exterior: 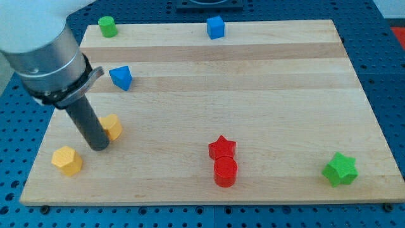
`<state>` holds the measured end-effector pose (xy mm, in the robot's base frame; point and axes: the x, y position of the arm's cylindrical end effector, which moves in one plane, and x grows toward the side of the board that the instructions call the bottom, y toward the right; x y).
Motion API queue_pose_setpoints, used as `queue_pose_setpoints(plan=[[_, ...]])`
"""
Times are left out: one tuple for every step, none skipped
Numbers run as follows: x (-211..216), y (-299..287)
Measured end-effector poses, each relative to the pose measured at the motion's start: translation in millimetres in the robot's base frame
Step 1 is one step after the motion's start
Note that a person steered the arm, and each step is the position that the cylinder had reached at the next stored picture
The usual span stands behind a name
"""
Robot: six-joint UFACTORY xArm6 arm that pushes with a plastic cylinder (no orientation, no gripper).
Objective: Slide the yellow heart to the bottom of the blue cube
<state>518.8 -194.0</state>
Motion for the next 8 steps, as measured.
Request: queue_pose_setpoints(plan=[[-22.0,-2.5],[-46.4,-2.5],[-74.9,-2.5],[-83.7,13.8],[-89.2,51.9],[-95.1,97.0],[-122.3,106.6],[-150.2,105.0]])
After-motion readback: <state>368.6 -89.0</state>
